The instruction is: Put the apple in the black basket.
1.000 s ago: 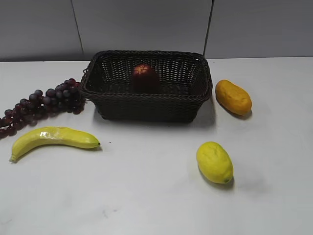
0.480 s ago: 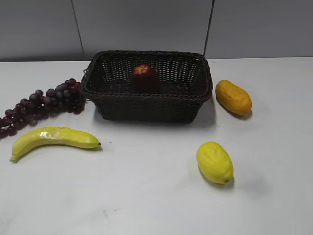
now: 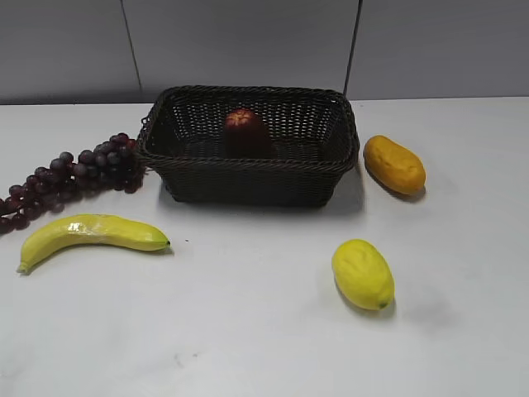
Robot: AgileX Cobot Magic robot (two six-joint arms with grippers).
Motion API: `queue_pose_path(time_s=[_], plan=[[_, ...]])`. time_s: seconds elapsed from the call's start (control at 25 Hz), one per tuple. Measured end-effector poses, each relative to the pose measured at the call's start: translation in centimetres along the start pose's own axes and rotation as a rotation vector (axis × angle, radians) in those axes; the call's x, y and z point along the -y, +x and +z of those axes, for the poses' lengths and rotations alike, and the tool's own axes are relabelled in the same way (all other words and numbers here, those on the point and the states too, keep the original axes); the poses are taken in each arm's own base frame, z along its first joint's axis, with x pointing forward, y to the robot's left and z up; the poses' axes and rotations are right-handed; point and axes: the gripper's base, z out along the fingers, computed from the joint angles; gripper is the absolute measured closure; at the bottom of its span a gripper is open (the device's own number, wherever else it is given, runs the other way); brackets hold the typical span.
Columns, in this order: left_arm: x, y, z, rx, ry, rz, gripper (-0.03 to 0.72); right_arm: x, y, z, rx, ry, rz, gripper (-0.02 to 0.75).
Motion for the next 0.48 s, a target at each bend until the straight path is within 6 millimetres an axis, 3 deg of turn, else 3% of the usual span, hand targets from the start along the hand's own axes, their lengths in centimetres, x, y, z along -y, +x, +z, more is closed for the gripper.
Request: queue_pose_path(time_s=[0.48], plan=[[0.0,0.0,0.0,0.000,0.000,0.000,0.099,-0.2,3.1,-4.0,0.307,-0.004,-0.020,0.173]])
